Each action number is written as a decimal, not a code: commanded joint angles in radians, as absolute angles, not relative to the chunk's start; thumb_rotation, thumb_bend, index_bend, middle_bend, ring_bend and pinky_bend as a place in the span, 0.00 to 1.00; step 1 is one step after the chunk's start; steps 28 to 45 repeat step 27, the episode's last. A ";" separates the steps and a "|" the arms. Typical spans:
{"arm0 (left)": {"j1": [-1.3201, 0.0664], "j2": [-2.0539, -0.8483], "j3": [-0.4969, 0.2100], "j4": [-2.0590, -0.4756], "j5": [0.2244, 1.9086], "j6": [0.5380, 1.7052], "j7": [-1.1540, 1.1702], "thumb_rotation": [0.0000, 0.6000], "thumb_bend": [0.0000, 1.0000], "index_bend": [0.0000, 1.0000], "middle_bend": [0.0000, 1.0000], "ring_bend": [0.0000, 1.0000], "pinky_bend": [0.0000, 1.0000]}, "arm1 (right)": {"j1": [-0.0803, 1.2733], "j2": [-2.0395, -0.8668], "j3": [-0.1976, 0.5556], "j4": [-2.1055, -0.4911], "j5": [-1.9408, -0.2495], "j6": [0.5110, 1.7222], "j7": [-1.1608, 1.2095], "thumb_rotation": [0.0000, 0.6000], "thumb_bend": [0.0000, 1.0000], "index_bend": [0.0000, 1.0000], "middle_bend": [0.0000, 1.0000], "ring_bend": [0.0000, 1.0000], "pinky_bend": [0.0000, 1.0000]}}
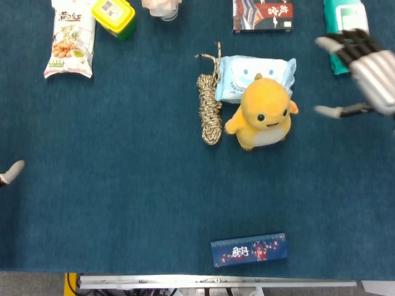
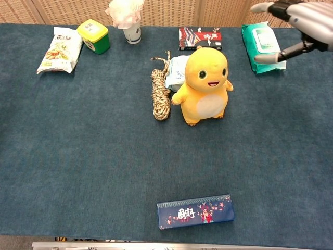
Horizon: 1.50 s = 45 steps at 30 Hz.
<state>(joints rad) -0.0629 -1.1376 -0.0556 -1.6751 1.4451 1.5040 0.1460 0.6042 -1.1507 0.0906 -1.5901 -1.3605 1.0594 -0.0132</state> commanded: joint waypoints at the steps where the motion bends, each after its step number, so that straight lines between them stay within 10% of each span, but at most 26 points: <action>1: -0.065 -1.140 -0.060 -1.674 1.447 1.508 0.149 0.23 0.04 0.05 0.02 0.00 0.00 | 0.531 -1.092 0.058 -1.625 -1.336 1.122 -0.053 0.70 0.00 0.07 0.11 0.00 0.00; 19: -0.054 -1.131 -0.050 -1.722 1.484 1.543 0.174 0.38 0.04 0.05 0.02 0.00 0.00 | 0.195 -1.010 -0.045 -1.680 -1.379 1.445 -0.048 0.72 0.00 0.07 0.11 0.00 0.00; 45: -0.047 -1.134 -0.046 -1.726 1.489 1.552 0.182 0.38 0.04 0.05 0.02 0.00 0.00 | 0.162 -1.009 -0.041 -1.687 -1.408 1.458 -0.057 0.69 0.00 0.07 0.11 0.00 0.00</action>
